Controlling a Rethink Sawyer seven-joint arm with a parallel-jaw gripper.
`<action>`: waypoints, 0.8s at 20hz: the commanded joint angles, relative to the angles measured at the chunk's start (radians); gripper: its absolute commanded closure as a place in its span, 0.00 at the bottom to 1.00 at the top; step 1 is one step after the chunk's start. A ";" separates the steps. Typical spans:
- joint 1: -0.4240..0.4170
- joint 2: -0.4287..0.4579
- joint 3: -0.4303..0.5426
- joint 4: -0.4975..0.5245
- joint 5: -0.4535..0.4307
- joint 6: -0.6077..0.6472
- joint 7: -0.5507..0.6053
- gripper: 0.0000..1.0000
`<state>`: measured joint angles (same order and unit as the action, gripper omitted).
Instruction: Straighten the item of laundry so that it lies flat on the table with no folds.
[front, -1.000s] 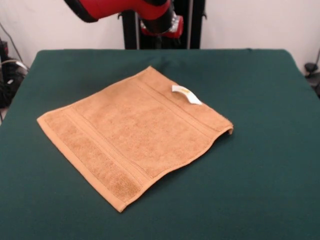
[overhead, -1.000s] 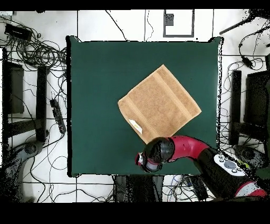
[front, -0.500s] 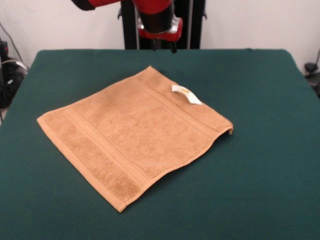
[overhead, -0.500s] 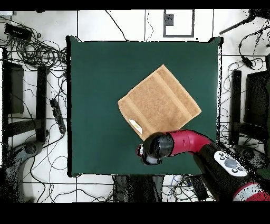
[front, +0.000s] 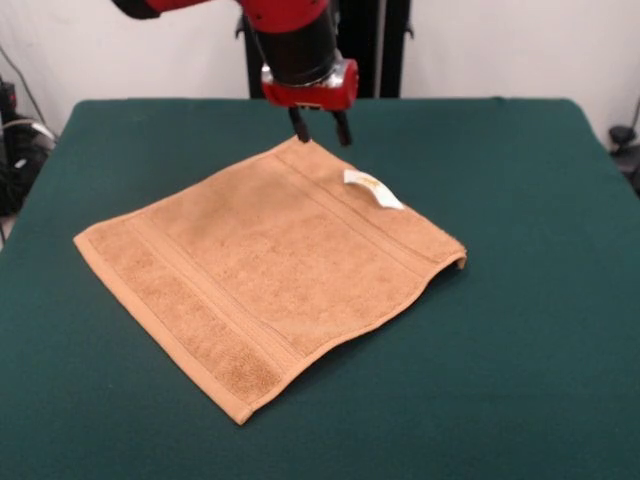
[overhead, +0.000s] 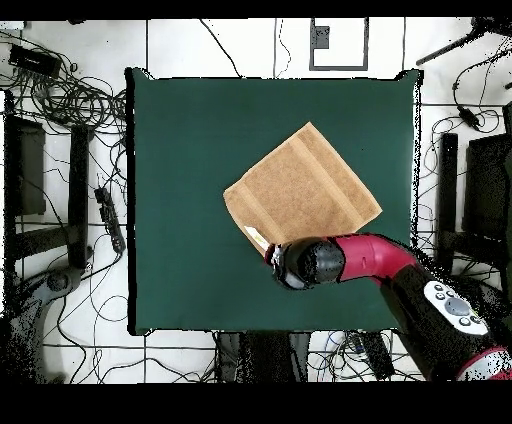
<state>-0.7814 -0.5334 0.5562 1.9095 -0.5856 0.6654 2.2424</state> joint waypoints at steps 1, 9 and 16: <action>-0.070 0.080 0.256 -0.095 0.069 -0.010 -0.292 0.00; -0.146 0.128 0.386 -0.099 0.077 0.025 -0.319 0.00; -0.173 0.201 0.437 -0.122 0.050 0.010 -0.321 0.00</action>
<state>-0.9777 -0.4399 0.8586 1.8663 -0.5435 0.6660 2.2424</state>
